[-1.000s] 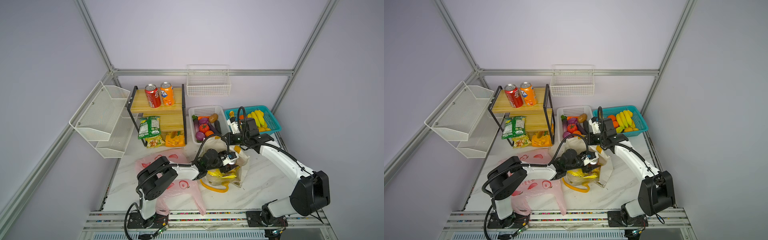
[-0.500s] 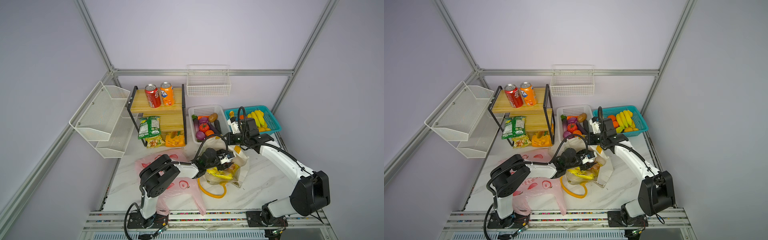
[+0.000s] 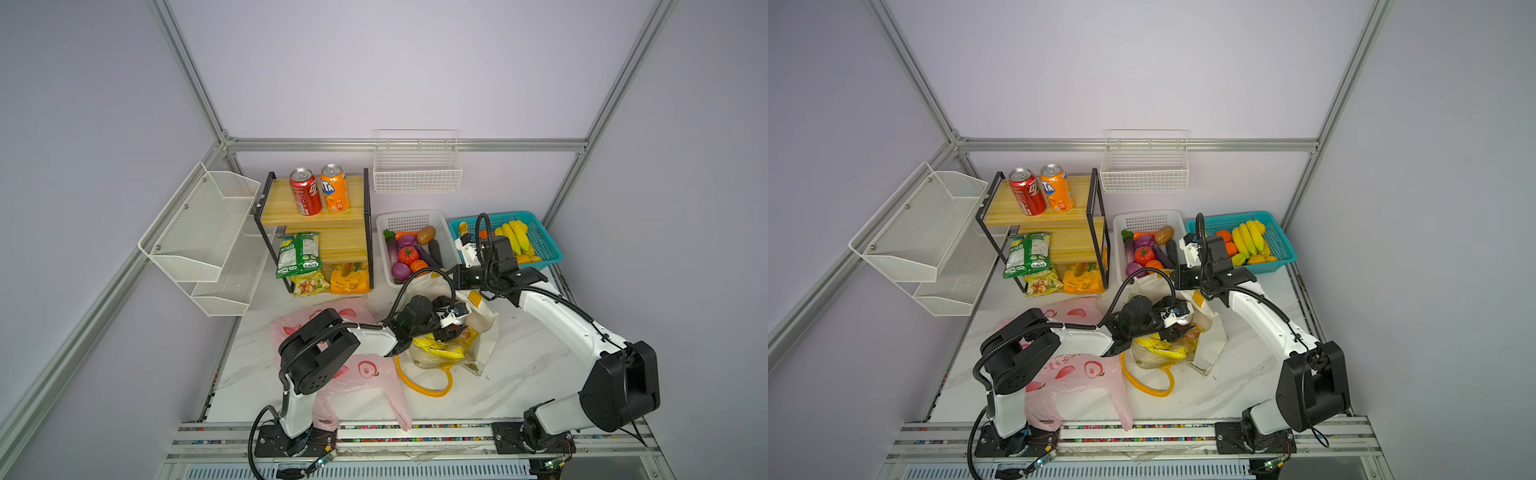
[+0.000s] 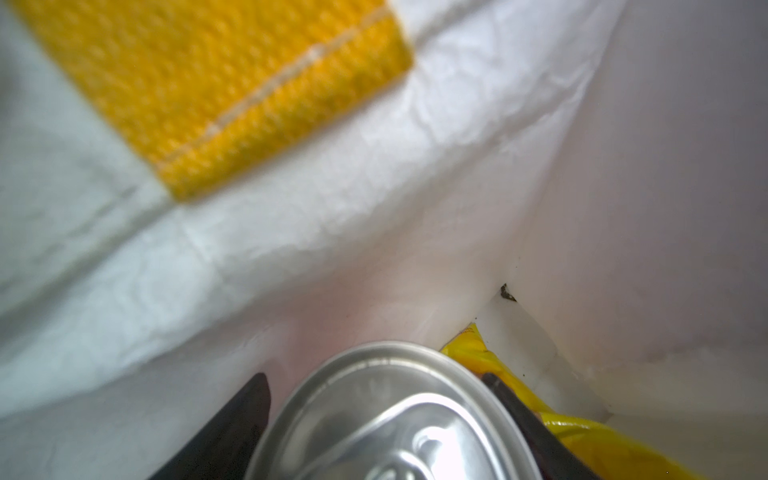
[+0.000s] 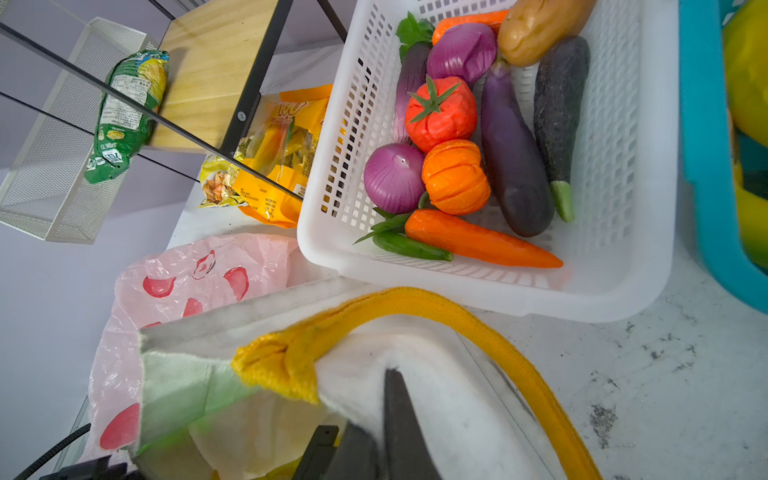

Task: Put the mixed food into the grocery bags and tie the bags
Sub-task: 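Lower the red can into the tote and open the left gripper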

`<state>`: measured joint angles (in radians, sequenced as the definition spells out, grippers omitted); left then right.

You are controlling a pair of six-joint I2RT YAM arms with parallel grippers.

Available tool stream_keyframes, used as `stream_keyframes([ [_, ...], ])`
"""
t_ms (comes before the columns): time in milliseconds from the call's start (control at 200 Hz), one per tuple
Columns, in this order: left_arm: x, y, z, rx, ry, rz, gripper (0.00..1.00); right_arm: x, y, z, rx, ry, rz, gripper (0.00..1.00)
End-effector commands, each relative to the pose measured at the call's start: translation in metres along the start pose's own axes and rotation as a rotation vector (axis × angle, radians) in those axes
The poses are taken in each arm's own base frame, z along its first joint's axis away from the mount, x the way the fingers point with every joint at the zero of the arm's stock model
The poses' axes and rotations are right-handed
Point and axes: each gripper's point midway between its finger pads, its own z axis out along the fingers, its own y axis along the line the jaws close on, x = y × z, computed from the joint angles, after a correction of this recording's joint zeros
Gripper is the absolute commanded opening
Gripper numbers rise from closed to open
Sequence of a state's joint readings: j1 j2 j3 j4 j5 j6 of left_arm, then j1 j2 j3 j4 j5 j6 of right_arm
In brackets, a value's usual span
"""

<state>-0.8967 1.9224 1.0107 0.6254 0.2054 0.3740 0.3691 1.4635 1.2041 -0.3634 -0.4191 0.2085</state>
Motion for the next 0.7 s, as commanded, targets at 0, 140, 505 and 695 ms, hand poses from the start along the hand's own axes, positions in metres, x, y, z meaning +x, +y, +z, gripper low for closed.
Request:
stream_keyframes([
  [0,-0.034,0.01,-0.01,-0.001,-0.079,-0.02,0.81,-0.011,-0.004,-0.004,0.03,-0.04,-0.012,0.05],
  [140,-0.045,0.009,-0.02,0.011,-0.105,-0.033,0.84,-0.012,-0.005,-0.004,0.034,-0.042,-0.014,0.05],
  [505,-0.063,0.003,-0.052,0.036,-0.133,-0.036,0.84,-0.014,-0.008,-0.005,0.057,-0.051,-0.012,0.04],
  [695,-0.091,0.007,-0.088,0.029,-0.174,-0.079,0.83,-0.015,-0.014,-0.005,0.079,-0.056,-0.008,0.04],
])
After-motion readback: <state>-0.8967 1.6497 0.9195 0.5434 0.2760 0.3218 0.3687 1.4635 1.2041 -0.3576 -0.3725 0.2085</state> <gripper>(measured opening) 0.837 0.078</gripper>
